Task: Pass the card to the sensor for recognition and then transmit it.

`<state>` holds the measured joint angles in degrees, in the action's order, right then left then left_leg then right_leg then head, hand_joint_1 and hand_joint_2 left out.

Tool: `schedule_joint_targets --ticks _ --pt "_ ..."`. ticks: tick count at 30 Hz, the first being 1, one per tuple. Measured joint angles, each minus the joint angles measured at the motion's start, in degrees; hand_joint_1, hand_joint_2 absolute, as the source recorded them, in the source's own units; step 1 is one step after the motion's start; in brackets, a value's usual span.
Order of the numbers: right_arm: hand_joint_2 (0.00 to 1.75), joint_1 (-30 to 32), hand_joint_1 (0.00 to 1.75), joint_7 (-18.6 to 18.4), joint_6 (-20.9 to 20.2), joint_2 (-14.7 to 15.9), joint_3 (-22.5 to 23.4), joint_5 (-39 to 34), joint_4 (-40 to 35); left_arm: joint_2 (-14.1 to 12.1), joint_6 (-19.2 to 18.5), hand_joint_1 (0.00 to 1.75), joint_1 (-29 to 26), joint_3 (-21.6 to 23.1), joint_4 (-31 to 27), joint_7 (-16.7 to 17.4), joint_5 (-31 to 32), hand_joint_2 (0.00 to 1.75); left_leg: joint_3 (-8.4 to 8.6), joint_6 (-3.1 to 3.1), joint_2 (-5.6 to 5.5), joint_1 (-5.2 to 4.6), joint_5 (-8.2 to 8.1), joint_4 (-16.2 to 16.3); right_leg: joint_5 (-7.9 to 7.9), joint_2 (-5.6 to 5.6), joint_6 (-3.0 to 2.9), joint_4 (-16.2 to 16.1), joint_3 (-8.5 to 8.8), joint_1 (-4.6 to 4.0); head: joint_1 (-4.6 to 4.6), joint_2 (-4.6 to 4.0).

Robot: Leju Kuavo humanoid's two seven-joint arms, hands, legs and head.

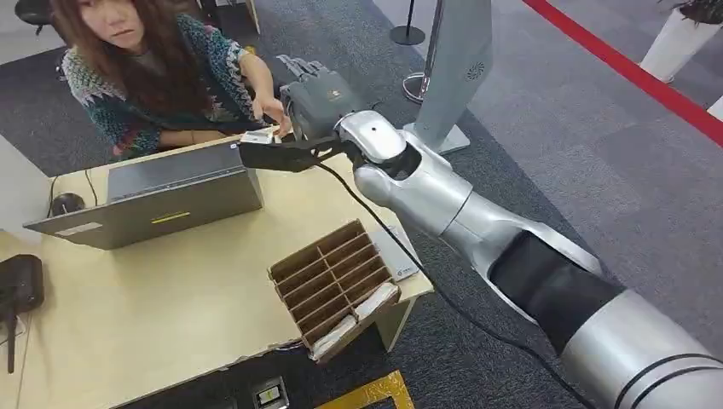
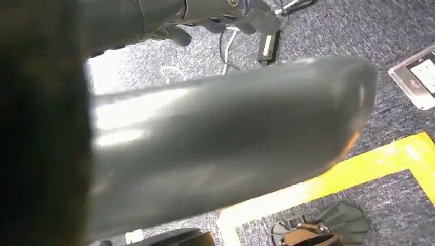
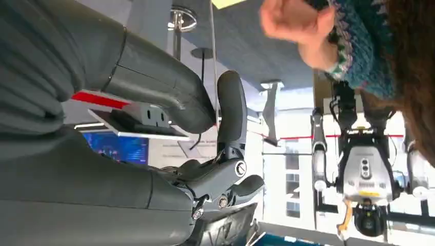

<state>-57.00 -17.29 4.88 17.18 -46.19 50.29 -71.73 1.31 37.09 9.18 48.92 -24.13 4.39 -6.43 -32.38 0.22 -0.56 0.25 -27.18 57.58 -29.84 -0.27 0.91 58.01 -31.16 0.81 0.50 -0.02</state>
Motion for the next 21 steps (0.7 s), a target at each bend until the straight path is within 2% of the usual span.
schedule_joint_targets --ticks 9,21 --pt "1.75 -1.78 1.75 0.59 1.64 -3.56 -2.53 -2.38 11.44 -0.61 0.22 0.0 0.0 1.62 0.11 0.0 -1.57 0.0 0.02 0.0 0.0 0.0 0.0 0.01 0.0 0.01 0.0 0.0 0.0 0.0 0.0 0.0" --pt "1.75 -2.96 1.75 0.92 3.26 -5.88 -3.89 -3.39 19.08 -1.14 0.24 0.0 -0.09 2.8 0.37 0.0 -2.6 0.0 0.01 0.0 0.04 0.01 0.0 0.01 0.0 0.06 0.0 0.0 -0.04 -0.01 0.0 0.0"
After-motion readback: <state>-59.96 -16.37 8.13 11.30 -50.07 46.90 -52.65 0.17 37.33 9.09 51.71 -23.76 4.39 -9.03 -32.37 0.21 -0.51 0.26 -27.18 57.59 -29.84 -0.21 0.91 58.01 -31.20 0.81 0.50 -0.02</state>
